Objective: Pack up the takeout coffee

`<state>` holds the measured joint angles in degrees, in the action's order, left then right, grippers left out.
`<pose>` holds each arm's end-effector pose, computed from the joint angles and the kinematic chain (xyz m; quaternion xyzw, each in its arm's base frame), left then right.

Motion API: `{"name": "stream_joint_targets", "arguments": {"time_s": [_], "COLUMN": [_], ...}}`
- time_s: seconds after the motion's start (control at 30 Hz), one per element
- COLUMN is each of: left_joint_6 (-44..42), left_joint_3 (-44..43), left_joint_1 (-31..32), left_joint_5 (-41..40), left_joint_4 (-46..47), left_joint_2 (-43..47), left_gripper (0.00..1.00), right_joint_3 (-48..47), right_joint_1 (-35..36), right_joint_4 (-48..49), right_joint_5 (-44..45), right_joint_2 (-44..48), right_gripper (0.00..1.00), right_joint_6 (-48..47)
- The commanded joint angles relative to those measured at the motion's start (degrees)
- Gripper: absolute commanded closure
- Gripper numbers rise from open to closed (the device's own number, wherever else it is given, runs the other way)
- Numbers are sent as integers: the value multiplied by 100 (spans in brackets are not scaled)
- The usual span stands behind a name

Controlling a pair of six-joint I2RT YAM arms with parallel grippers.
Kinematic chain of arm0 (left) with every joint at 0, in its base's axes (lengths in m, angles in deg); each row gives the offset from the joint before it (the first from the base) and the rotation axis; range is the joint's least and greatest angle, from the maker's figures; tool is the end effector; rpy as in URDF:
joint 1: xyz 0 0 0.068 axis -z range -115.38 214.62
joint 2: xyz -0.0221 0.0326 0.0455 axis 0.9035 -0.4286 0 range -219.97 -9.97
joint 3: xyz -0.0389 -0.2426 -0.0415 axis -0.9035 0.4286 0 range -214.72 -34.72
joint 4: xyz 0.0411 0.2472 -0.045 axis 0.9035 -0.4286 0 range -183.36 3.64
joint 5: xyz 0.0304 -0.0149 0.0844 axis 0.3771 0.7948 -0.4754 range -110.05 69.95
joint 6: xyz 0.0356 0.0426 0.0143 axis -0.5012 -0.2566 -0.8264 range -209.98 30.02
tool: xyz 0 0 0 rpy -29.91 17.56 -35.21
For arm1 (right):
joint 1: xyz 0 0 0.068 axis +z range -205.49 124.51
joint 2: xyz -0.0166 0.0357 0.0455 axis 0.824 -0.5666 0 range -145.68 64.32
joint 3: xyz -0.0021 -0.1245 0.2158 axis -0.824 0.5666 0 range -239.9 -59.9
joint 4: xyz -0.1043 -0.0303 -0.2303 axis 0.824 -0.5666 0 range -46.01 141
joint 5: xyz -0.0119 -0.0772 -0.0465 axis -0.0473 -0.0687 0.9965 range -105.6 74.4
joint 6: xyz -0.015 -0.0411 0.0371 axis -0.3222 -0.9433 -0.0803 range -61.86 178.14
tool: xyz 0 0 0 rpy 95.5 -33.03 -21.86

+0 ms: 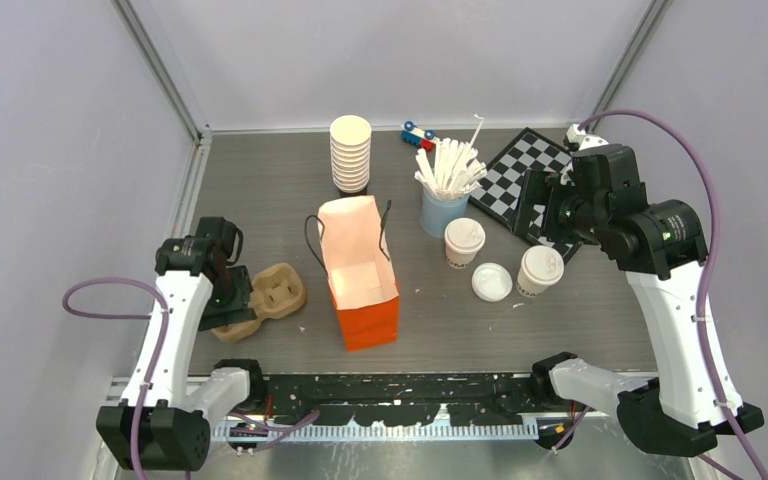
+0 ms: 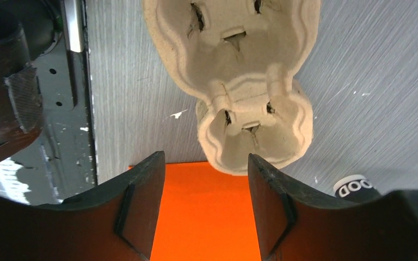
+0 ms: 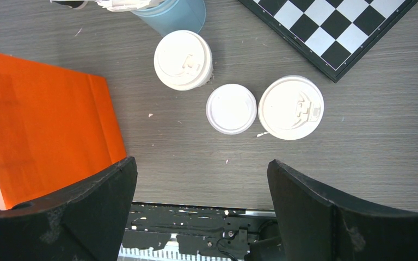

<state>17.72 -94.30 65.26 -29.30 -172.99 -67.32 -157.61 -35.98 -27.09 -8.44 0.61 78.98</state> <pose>0.1371 0.0051 0.2708 -0.8030 0.5885 0.0077 0.0938 0.1521 0.0484 0.4313 0.0351 0.9187 0.0802 0.3852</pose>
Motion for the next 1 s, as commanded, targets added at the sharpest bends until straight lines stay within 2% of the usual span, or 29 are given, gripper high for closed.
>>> {"name": "stream_joint_targets", "arguments": {"time_s": [0.0, 0.07, 0.33, 0.63, 0.8, 0.97], "left_joint_6": [680, 690, 658, 708, 586, 585], "left_joint_3": [241, 293, 406, 529, 449, 619], "left_joint_1": [-38, -265, -514, -528, -522, -528], "left_joint_5": [-360, -393, -590, -369, -199, -114], "left_joint_4": [462, 553, 1235, 1336, 1099, 1394], "left_joint_2": [-61, -209, -664, -912, -1156, -1149], "left_gripper": [42, 43, 46, 48, 49, 49], "right_joint_3": [-2, -2, 62, 16, 6, -33], "right_joint_1": [36, 31, 34, 35, 45, 48], "right_joint_4": [108, 104, 117, 153, 194, 207], "right_joint_5": [5, 5, -21, -7, -53, -52], "right_joint_2": [86, 76, 12, -169, -266, -321], "right_gripper": [7, 7, 7, 7, 7, 7], "right_joint_6": [-107, -121, -143, -204, -196, -191]}}
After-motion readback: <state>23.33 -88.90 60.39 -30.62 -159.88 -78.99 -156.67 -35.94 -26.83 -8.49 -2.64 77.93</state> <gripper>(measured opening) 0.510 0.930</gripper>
